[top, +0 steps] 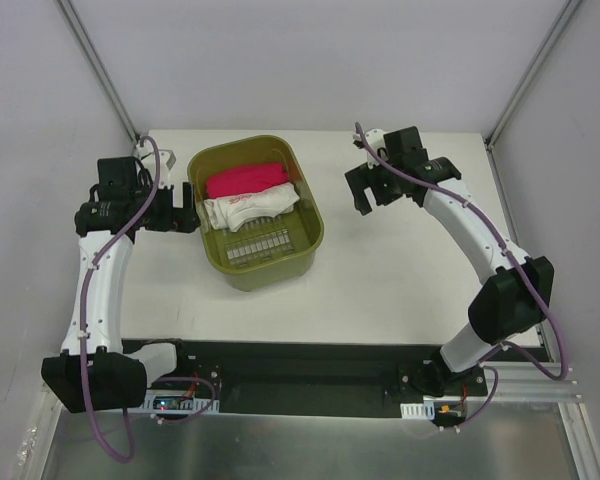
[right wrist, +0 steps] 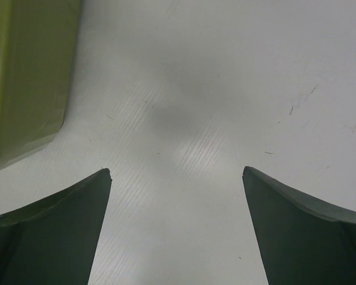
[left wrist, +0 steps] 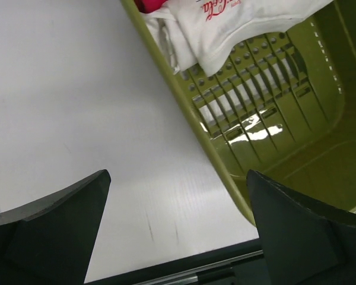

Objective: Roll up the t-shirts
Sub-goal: Move the bin to the corner of the board.

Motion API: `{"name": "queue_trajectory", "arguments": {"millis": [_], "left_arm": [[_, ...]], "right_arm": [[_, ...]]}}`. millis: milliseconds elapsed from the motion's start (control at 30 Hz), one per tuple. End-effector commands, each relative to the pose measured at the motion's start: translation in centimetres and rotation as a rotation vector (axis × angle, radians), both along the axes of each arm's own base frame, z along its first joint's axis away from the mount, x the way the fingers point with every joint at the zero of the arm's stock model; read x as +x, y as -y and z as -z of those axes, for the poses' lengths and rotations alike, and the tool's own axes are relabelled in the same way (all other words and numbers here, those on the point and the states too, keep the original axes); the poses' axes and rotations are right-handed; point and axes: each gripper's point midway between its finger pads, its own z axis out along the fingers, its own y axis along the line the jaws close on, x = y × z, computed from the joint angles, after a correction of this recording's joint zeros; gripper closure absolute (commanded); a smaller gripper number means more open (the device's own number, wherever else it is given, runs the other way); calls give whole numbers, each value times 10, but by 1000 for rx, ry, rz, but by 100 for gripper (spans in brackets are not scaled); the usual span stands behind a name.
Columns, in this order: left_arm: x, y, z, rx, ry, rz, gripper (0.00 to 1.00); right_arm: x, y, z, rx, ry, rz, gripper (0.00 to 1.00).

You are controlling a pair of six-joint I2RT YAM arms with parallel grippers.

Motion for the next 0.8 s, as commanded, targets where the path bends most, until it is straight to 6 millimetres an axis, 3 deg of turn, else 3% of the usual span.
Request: {"name": "queue_trajectory", "arguments": {"millis": [0,100,333,500,600,767], "left_arm": [[11,20,-4,-154,-29,-3,1],[19,18,2,-161,-28,-37,1],[69,7,9,-149,-44,-123,1],[95,19,22,-138,-128,-87,1],[91,19,41,-117,-201,-97,3],[62,11,67,-47,-344,-32,24]], "right_arm": [[4,-10,-4,14,-2,-27,4],[4,-7,-2,-4,-9,-21,4],[2,-5,7,-35,-15,-31,4],[-4,4,11,-74,-5,-33,4],[-9,12,12,-106,9,-33,4],[-12,32,11,-180,47,0,4]]}}
